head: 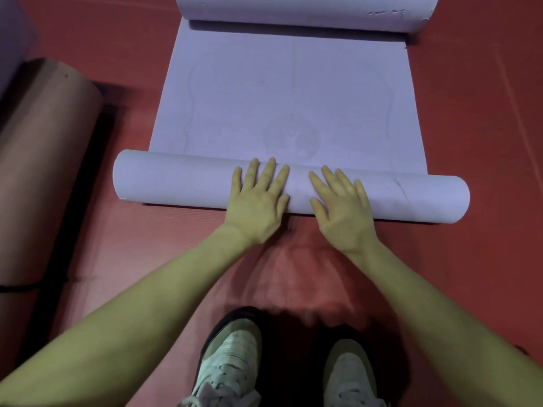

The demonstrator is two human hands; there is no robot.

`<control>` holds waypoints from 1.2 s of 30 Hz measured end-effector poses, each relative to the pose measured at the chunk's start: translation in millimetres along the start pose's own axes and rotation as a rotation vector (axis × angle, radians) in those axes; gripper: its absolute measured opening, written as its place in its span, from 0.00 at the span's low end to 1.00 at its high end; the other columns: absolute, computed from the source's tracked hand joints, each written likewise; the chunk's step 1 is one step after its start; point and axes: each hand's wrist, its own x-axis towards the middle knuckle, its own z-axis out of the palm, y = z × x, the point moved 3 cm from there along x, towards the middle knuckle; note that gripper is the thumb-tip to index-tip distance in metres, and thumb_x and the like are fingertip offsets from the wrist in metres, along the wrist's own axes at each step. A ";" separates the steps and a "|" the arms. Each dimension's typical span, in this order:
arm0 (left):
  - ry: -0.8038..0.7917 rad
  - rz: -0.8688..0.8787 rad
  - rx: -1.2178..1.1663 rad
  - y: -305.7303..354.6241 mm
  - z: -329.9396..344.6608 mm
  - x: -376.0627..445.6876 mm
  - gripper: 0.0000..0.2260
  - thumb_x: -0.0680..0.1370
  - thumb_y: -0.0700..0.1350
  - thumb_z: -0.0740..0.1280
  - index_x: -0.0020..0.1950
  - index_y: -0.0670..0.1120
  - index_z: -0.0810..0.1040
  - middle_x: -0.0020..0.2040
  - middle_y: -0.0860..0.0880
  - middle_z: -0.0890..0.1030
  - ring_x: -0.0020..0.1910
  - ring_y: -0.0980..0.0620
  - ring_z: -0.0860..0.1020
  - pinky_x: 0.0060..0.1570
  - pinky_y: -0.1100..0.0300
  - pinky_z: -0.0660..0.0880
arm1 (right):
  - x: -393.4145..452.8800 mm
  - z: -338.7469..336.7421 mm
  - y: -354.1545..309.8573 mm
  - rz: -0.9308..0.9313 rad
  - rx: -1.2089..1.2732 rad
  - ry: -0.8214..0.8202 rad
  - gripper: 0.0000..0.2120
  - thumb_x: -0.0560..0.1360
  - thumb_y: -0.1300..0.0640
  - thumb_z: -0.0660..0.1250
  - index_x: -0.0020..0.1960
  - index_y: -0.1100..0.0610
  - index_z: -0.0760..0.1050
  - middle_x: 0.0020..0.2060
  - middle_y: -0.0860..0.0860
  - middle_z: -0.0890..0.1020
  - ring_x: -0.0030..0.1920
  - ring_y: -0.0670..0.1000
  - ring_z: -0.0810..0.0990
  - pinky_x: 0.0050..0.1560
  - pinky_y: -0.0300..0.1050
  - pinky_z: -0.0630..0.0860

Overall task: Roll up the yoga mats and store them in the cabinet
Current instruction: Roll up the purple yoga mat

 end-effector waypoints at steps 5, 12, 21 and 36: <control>-0.050 0.009 0.044 -4.1 -8.8 18.7 0.26 0.83 0.55 0.49 0.79 0.50 0.47 0.79 0.47 0.49 0.77 0.41 0.47 0.72 0.43 0.43 | -0.9 2.1 2.3 0.005 -0.002 0.002 0.25 0.77 0.49 0.50 0.73 0.51 0.64 0.73 0.53 0.64 0.74 0.56 0.60 0.71 0.60 0.52; 0.037 0.112 0.138 0.2 -2.7 8.6 0.26 0.78 0.54 0.48 0.74 0.48 0.66 0.73 0.43 0.68 0.70 0.35 0.67 0.62 0.35 0.64 | 36.5 -6.3 14.6 -0.003 -0.056 -0.117 0.25 0.81 0.48 0.54 0.76 0.46 0.53 0.77 0.48 0.54 0.76 0.50 0.48 0.73 0.53 0.40; 0.013 0.206 0.054 -21.6 -6.0 62.0 0.38 0.75 0.68 0.53 0.78 0.51 0.43 0.79 0.46 0.47 0.76 0.38 0.47 0.69 0.35 0.43 | 47.8 -6.5 26.8 -0.045 -0.174 -0.134 0.35 0.77 0.41 0.60 0.77 0.46 0.47 0.77 0.49 0.50 0.77 0.53 0.47 0.73 0.58 0.41; 0.176 0.398 0.141 -35.5 -18.7 84.3 0.38 0.59 0.53 0.82 0.65 0.40 0.75 0.56 0.39 0.80 0.48 0.37 0.80 0.46 0.38 0.75 | 82.8 -16.5 32.1 -0.258 -0.263 0.112 0.43 0.46 0.49 0.84 0.60 0.59 0.78 0.52 0.56 0.83 0.49 0.59 0.82 0.51 0.65 0.75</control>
